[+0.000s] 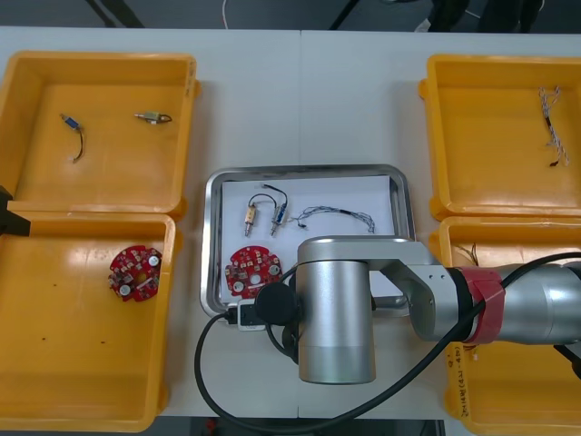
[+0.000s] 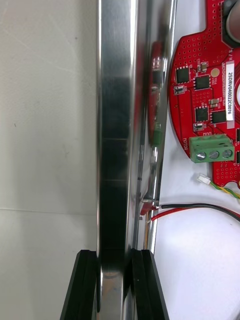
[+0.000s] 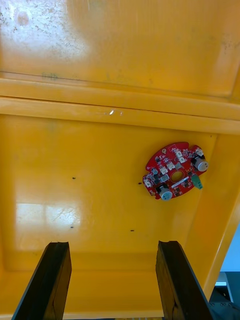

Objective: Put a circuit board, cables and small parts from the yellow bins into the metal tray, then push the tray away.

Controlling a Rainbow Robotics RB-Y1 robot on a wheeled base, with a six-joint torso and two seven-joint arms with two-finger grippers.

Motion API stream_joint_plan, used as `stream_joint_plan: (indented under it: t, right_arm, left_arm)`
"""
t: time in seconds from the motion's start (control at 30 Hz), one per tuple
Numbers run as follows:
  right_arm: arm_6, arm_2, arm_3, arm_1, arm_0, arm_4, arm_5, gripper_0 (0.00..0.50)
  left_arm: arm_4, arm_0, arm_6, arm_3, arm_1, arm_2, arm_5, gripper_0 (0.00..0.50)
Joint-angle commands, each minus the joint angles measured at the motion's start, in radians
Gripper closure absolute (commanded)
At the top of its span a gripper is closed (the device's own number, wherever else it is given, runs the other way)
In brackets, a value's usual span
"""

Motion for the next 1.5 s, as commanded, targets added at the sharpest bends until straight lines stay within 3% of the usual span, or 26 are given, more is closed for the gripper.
stream_joint_plan:
  t: [0.03, 0.6, 0.83, 1.3, 1.5]
  right_arm:
    - [-0.038, -0.028, -0.038, 0.004, -0.012, -0.016, 0.006, 0.491]
    - [-0.036, -0.043, -0.002, -0.017, -0.096, -0.019, 0.004, 0.494]
    - [-0.033, -0.069, 0.036, -0.025, -0.134, -0.072, 0.004, 0.497]
    - [-0.022, -0.077, 0.128, -0.026, -0.217, -0.077, -0.005, 0.498]
    - [-0.013, -0.077, 0.162, -0.023, -0.268, -0.120, -0.014, 0.494]
  left_arm:
    - [0.008, 0.017, -0.080, -0.023, 0.047, 0.031, -0.010, 0.000]
    - [0.008, 0.017, -0.080, -0.023, 0.047, 0.031, -0.010, 0.000]
    - [0.008, 0.017, -0.080, -0.023, 0.047, 0.031, -0.010, 0.000]
    - [0.008, 0.017, -0.080, -0.023, 0.047, 0.031, -0.010, 0.000]
    - [0.008, 0.017, -0.080, -0.023, 0.047, 0.031, -0.010, 0.000]
